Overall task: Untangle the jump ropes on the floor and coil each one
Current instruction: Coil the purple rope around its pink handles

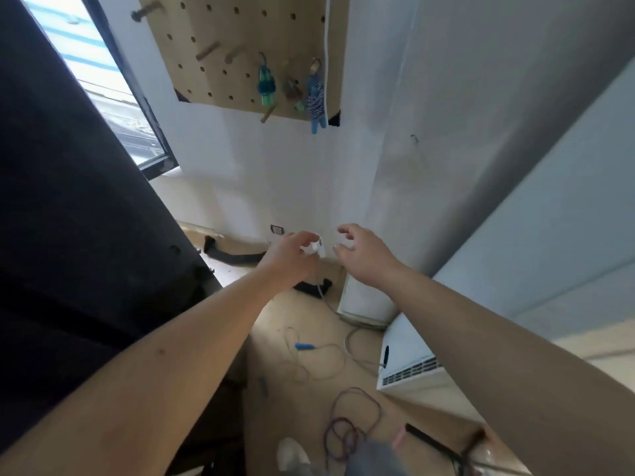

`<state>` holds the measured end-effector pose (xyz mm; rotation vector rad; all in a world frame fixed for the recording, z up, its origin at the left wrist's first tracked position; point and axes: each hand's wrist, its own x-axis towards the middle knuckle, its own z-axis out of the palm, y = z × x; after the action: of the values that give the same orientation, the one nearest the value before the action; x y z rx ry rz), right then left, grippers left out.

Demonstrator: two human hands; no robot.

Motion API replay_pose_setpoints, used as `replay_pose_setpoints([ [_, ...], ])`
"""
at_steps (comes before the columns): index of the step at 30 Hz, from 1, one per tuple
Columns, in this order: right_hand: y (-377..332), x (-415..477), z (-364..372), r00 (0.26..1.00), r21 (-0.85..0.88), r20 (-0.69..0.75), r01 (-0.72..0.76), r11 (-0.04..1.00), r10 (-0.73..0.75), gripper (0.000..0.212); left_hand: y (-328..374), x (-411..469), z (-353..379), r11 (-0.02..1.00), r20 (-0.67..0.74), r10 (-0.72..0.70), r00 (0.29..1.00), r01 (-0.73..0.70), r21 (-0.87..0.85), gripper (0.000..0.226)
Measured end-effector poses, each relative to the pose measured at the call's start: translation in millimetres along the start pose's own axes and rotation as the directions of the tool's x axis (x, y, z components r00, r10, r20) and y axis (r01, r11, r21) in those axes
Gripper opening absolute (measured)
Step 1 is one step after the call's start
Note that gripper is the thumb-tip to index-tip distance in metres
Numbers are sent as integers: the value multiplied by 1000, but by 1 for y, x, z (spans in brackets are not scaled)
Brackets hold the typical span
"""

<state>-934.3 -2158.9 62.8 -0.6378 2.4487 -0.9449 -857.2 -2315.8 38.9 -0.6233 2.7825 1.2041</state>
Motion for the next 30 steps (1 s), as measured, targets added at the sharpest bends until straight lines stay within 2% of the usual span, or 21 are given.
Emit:
replay_pose_setpoints([
  [7,79,-82,-4,998,-45,44,-41,998,43,47,28,-64,74,999,14,-2,1000,2,40,45],
  [11,134,-141,4,989,-29,123,-83,996,86,46,36,-118,135,1000,52,-8,999,9,-16,30],
  [15,188,-186,21,973,-18,164,-159,987,159,46,27,-157,196,994,132,-85,988,93,-55,59],
  [22,266,-225,77,920,-28,228,-320,947,318,45,-20,-179,285,985,322,-173,931,173,27,66],
  [30,370,-202,203,843,-21,269,-478,878,466,41,-138,-166,378,959,406,-261,876,282,9,62],
])
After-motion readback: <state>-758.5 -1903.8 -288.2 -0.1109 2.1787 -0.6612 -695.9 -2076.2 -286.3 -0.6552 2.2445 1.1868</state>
